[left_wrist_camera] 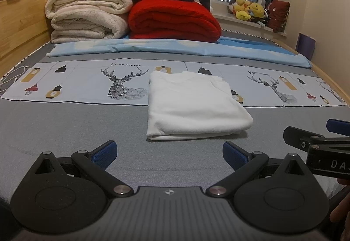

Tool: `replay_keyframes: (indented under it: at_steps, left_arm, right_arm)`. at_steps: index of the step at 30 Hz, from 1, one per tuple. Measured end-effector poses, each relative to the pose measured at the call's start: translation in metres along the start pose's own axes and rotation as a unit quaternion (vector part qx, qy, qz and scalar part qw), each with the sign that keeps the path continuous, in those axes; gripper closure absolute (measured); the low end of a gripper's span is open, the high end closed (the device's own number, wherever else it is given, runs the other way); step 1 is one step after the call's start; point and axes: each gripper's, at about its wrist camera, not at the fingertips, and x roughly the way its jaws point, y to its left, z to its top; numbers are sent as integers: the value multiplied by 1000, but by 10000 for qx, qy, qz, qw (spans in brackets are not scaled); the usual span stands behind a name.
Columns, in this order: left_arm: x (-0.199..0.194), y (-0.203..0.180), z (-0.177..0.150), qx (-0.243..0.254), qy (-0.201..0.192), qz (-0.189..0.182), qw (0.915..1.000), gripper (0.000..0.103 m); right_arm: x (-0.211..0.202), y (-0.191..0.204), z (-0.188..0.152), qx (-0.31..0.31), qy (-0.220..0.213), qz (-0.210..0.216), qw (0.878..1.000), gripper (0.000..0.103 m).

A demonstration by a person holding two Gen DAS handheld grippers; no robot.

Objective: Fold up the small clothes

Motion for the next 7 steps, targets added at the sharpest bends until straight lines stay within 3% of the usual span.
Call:
replay_keyframes:
  at_steps: [7]
  left_arm:
    - [0,-1,-1,57,-10,-11,10000,0]
  right_arm:
    - [-1,0,0,17,-8,8,10000,1]
